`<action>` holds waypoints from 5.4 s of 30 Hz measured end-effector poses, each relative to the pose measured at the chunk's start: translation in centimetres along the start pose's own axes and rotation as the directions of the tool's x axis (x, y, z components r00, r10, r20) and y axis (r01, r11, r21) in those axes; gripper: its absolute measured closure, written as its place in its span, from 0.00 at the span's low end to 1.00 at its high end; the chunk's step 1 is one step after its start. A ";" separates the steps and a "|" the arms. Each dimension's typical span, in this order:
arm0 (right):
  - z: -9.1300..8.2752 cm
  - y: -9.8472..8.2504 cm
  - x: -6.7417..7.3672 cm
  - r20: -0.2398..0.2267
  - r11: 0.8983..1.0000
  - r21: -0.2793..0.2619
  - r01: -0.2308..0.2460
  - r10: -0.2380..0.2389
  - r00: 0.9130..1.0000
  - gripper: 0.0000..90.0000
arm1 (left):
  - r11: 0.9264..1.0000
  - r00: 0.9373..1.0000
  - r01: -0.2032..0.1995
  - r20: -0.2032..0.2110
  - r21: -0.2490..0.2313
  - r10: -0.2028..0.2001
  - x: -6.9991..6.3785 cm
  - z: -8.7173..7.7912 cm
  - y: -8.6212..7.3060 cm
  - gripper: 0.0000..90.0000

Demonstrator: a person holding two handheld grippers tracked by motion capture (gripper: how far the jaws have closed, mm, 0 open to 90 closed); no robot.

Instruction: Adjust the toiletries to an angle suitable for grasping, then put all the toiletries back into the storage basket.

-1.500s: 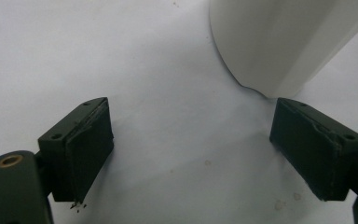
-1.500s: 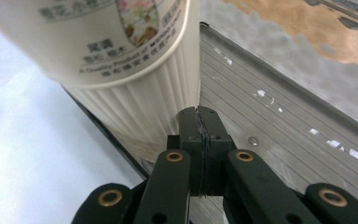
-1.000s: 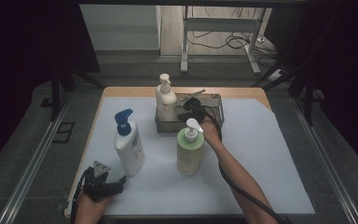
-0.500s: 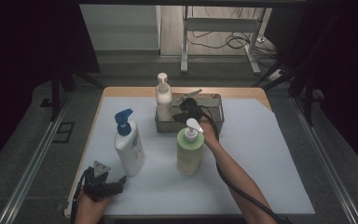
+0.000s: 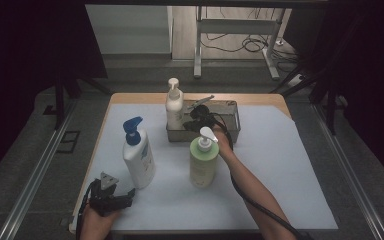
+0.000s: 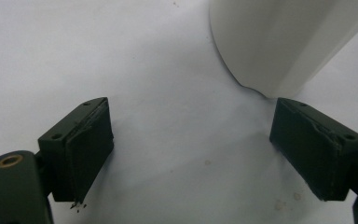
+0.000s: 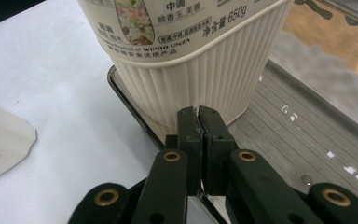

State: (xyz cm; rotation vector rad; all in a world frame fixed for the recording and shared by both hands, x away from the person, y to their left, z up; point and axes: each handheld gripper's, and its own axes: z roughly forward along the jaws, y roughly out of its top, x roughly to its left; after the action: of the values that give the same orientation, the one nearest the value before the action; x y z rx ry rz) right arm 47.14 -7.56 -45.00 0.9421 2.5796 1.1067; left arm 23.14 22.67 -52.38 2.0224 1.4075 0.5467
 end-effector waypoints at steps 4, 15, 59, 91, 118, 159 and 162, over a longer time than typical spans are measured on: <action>-0.4 0.1 0.1 0.003 1.000 -0.002 0.009 -0.009 1.000 0.95 | 1.000 1.000 0.000 0.000 0.000 0.000 0.0 0.0 0.0 0.14; -2.1 -0.2 -0.1 0.009 1.000 -0.011 0.015 -0.015 1.000 0.87 | 1.000 1.000 0.000 0.000 -0.001 0.000 0.0 0.0 0.0 0.14; -10.0 -5.3 -0.8 0.068 0.998 -0.057 0.016 -0.013 0.998 0.34 | 1.000 1.000 0.000 -0.002 -0.002 0.000 0.0 0.0 0.0 0.15; -14.3 -11.1 -0.1 0.053 0.998 -0.057 0.014 -0.011 0.999 0.29 | 1.000 1.000 -0.002 -0.006 -0.002 0.002 -0.1 0.0 0.0 0.15; -15.1 -13.5 4.3 -0.027 0.996 -0.048 0.077 -0.079 0.997 0.01 | 1.000 1.000 0.001 -0.008 -0.001 -0.001 -0.1 0.0 0.0 0.15; -11.3 -9.4 8.4 -0.040 0.986 -0.105 0.133 -0.137 0.990 0.07 | 1.000 1.000 0.001 -0.009 -0.003 -0.001 -0.1 0.0 0.0 0.15; -11.2 -9.4 8.4 -0.025 0.984 -0.109 0.138 -0.142 0.990 0.12 | 1.000 1.000 0.001 -0.009 -0.003 -0.001 -0.1 0.0 0.0 0.15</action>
State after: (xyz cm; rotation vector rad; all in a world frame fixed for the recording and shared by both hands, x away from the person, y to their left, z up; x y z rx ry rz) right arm 31.61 -13.89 -43.04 0.7128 2.5381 1.2168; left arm 23.06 22.58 -52.39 2.0191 1.4122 0.5581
